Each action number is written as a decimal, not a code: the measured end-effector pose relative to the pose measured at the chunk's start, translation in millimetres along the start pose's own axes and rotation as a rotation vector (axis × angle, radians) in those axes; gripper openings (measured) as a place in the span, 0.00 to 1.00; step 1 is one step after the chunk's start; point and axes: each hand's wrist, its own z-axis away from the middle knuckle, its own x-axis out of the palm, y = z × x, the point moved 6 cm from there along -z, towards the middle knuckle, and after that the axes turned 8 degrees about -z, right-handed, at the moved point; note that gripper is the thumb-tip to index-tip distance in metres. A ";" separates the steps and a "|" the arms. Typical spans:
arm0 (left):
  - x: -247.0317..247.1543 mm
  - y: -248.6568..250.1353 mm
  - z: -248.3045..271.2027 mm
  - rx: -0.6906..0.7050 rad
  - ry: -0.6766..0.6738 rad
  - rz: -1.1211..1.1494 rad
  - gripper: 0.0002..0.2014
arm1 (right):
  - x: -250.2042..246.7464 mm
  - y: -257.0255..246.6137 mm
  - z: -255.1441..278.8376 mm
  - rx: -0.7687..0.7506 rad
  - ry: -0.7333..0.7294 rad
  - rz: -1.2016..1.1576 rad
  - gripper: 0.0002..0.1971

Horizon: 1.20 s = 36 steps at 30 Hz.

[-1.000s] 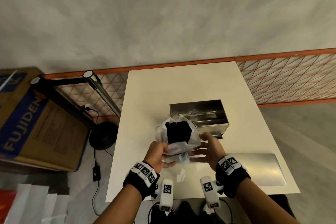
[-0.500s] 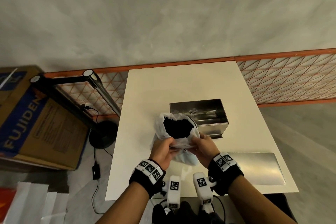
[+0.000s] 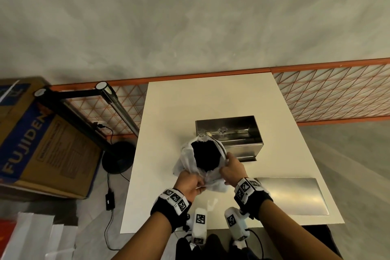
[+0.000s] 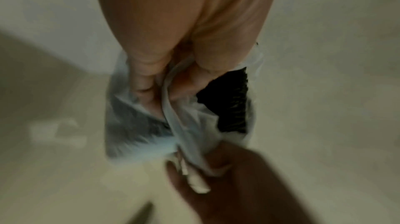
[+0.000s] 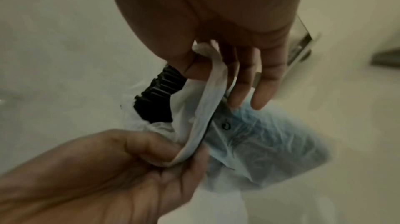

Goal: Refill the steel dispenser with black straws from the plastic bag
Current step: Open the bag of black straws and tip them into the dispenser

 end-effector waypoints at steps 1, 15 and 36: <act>-0.1 -2.5 0.3 -0.022 -0.017 -0.069 0.15 | -2.3 -4.1 1.8 -0.046 0.036 0.005 0.11; -20.8 -12.9 -12.6 -0.076 0.059 -0.065 0.15 | -9.3 2.7 -7.1 -0.019 -0.003 -0.214 0.05; -37.7 93.7 4.9 0.425 0.343 -0.754 0.11 | 0.2 -19.1 -28.6 -0.168 0.051 -0.018 0.13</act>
